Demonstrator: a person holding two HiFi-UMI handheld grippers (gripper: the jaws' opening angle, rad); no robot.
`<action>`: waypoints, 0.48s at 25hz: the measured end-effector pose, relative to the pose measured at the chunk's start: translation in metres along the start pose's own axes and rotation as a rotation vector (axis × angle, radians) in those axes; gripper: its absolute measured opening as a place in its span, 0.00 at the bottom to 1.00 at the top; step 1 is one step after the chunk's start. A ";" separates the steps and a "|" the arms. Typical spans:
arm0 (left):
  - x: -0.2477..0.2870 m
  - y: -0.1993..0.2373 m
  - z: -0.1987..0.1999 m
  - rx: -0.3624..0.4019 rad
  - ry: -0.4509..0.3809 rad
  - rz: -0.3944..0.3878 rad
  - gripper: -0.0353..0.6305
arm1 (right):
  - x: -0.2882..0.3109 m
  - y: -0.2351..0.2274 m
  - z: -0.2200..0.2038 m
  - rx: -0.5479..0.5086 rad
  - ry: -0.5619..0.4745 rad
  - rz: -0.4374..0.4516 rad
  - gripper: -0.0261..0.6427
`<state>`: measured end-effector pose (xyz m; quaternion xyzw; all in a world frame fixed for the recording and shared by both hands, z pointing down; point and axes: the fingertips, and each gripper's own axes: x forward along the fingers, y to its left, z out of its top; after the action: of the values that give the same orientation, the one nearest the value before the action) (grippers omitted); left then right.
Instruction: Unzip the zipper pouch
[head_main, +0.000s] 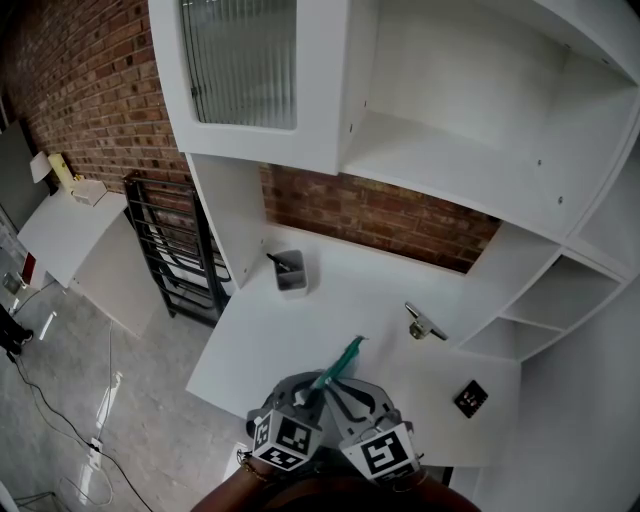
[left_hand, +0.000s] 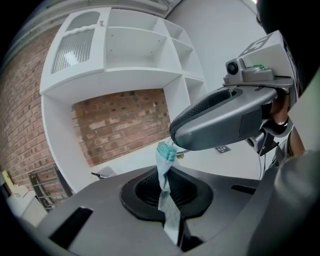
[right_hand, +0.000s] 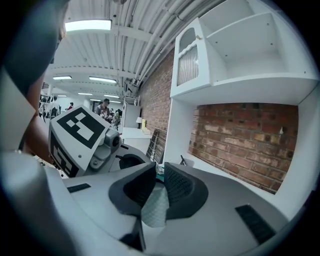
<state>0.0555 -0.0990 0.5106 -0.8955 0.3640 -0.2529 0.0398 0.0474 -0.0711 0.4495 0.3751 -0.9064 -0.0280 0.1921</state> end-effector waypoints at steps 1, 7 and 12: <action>0.000 0.000 -0.001 0.003 0.001 -0.002 0.07 | 0.001 0.000 0.000 -0.001 0.000 0.002 0.09; 0.001 -0.001 -0.002 0.010 -0.005 -0.026 0.07 | 0.002 -0.005 0.000 0.018 0.001 -0.001 0.05; 0.000 -0.006 0.000 0.036 -0.030 -0.045 0.06 | 0.002 -0.010 0.000 0.033 -0.013 -0.001 0.05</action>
<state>0.0598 -0.0944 0.5121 -0.9063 0.3386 -0.2469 0.0558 0.0526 -0.0799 0.4487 0.3787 -0.9077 -0.0155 0.1801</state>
